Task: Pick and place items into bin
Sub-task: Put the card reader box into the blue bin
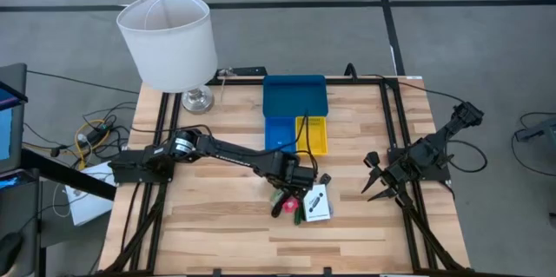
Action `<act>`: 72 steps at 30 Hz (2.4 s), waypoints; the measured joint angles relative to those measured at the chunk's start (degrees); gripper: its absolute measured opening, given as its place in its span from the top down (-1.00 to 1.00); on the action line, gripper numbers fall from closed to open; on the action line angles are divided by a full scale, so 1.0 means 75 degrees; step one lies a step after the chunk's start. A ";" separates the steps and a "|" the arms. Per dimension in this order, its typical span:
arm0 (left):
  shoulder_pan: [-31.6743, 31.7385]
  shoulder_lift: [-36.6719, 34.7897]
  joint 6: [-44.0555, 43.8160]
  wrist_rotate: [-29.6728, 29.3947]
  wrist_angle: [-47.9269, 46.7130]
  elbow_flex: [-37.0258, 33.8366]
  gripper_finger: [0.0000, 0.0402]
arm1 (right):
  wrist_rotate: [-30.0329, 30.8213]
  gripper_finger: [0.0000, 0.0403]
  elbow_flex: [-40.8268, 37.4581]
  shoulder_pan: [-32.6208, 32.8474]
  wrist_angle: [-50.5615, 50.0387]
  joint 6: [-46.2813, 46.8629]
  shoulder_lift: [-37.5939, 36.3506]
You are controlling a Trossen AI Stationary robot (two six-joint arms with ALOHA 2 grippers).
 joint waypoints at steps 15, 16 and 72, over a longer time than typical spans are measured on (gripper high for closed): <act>0.0023 0.0012 -0.0251 -0.0003 -0.0368 0.0188 0.84 | 0.0002 0.38 0.0000 -0.0002 0.0000 0.0000 0.0001; 0.0023 0.0012 -0.0252 -0.0003 -0.0378 0.0222 0.85 | 0.0001 0.38 0.0000 -0.0003 -0.0001 0.0000 0.0002; 0.2198 -0.0162 0.0914 -0.0679 -0.2097 0.2104 0.86 | 0.0003 0.38 0.0000 0.0000 0.0000 0.0000 0.0003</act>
